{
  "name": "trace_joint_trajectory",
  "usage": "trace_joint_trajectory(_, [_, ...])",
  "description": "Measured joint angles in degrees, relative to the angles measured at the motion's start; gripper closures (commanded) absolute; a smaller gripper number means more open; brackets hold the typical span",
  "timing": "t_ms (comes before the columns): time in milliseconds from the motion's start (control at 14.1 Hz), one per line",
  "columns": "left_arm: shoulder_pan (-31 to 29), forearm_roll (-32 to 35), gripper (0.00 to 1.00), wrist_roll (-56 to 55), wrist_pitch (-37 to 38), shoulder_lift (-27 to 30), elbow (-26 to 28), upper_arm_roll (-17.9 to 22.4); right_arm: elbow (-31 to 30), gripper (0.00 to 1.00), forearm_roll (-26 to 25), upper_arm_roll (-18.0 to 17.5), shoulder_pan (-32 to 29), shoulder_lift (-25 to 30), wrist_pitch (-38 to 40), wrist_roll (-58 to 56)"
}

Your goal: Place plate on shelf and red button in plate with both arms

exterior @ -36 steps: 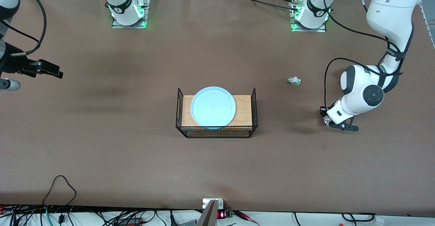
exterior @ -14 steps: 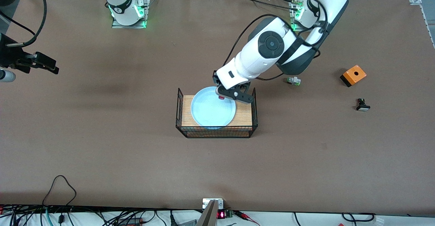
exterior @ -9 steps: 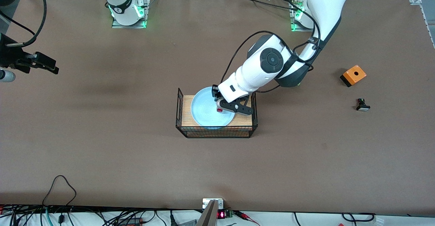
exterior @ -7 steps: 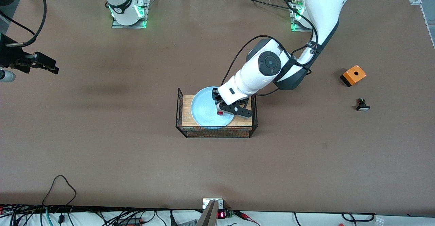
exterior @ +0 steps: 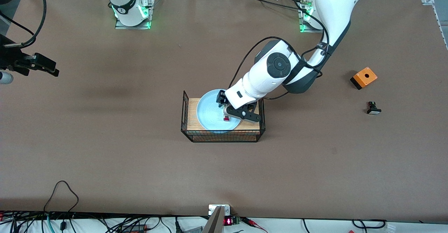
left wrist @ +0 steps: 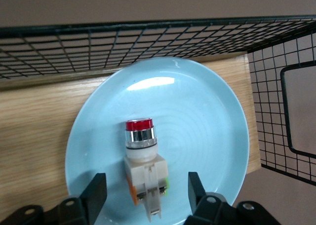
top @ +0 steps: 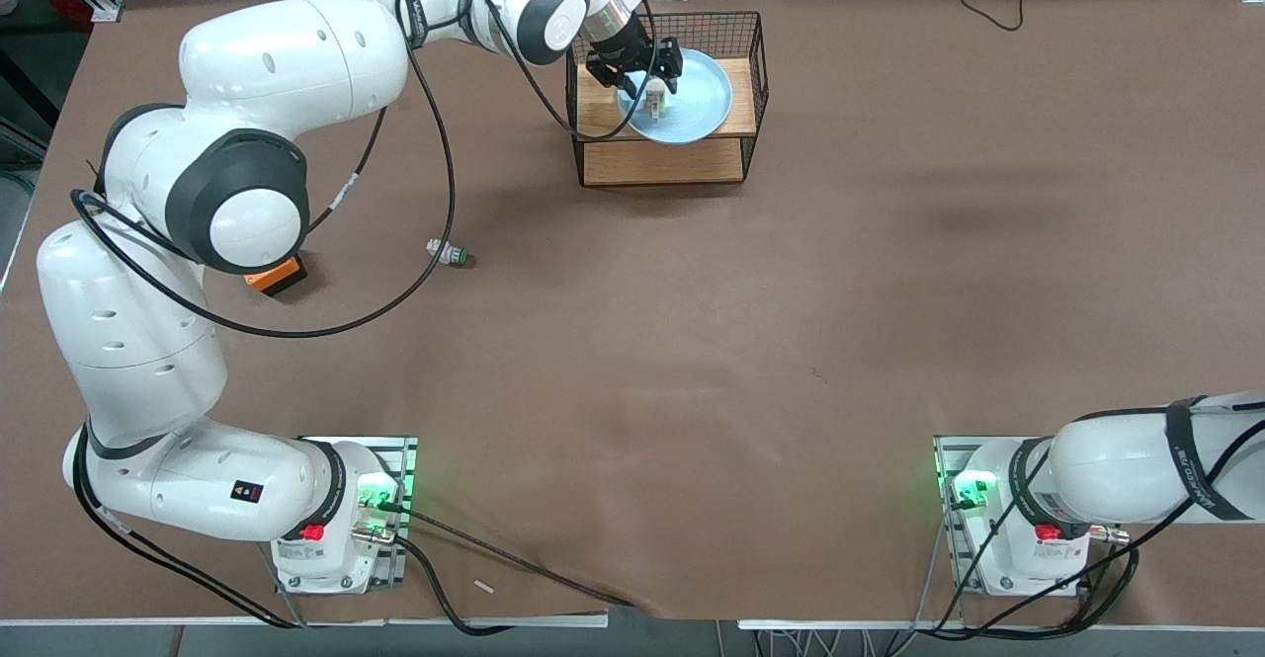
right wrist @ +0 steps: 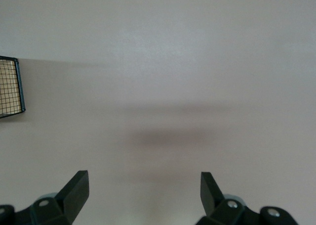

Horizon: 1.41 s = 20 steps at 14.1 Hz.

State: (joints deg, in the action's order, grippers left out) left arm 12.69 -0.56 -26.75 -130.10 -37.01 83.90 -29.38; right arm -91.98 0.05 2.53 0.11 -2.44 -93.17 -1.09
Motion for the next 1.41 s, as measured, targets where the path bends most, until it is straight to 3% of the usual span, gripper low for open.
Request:
trace_joint_trajectory(212, [-0.67, 0.01, 0.00, -3.80, 13.83, 5.47, -1.90, -0.01, 0.03, 0.00, 0.00, -0.11, 0.14, -0.17, 0.01, 0.00])
trace_joint_trajectory(424, [-2.40, 0.73, 0.00, -6.01, 33.57, 12.56, -5.02, 0.57, 0.03, 0.00, 0.00, -0.13, 0.16, -0.46, 0.01, 0.00])
trace_joint_trajectory(707, [-8.33, 9.13, 0.00, -1.53, 53.84, 14.61, -12.75, 1.38, 0.03, 0.00, 0.00, -0.09, 0.13, -0.49, 0.01, 0.00])
trace_joint_trajectory(919, [-13.72, 10.88, 0.00, 9.76, 55.84, 15.42, -13.69, 2.24, 0.07, 0.00, 0.00, -0.13, 0.17, -0.49, 0.01, 0.00])
trace_joint_trajectory(1061, [-14.75, 9.92, 0.00, 17.88, 54.30, 16.92, -12.52, 7.50, 0.10, 0.00, 0.00, -0.15, 0.18, -0.48, 0.01, 0.00])
trace_joint_trajectory(1273, [-13.17, 1.85, 0.00, 28.04, 43.79, 23.92, -1.51, 19.92, 0.14, 0.00, 0.00, -0.15, 0.18, -0.48, 0.00, 0.01])
trace_joint_trajectory(1414, [-12.47, 0.29, 0.00, 30.17, 37.10, 29.85, 8.10, 24.30, 0.16, 0.00, 0.00, -0.15, 0.18, -0.48, 0.00, 0.01])
